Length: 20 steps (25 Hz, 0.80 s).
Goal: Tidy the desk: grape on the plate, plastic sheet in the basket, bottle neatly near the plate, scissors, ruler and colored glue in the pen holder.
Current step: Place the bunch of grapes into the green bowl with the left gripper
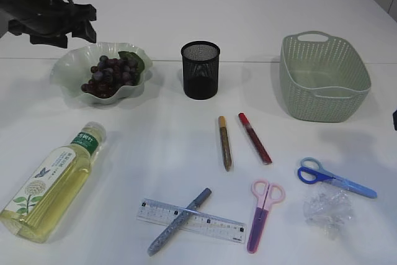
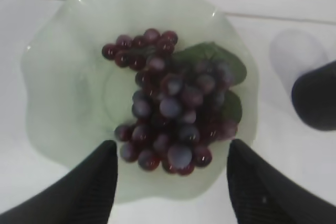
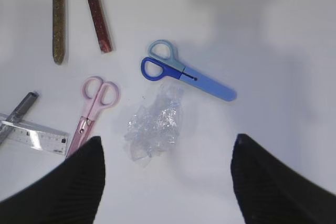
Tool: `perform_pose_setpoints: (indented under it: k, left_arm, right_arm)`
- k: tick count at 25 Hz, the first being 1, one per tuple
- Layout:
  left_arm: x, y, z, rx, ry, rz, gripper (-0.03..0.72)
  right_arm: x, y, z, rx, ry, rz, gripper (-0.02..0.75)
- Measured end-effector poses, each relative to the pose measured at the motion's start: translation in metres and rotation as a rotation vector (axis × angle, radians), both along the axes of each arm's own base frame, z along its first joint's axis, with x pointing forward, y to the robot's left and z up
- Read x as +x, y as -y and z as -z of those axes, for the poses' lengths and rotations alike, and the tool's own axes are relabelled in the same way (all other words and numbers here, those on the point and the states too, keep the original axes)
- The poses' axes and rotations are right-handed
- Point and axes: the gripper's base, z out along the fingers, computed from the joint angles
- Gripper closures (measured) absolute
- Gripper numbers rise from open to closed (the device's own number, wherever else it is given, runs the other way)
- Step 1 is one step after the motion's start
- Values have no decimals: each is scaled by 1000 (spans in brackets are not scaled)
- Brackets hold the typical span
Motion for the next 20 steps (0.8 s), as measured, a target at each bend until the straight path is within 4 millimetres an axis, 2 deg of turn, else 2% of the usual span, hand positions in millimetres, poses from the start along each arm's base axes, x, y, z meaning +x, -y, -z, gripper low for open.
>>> perform_pose_setpoints:
  k: [7,10,13,20]
  left_arm:
    - [-31,-5,-35,66,-100,47,265]
    - [-42,-9,-40,109,-133,58,272]
    - [-58,-12,-30,145,-191,85,273]
    - [-123,-20,0,154,-356,117,273]
  right_arm:
    - [8,-10,8,124,-55,-11,160]
    - [7,-13,9,148,-78,-39,160]
    - [5,-15,10,139,-97,-62,160]
    - [1,-41,18,2,-157,-144,160]
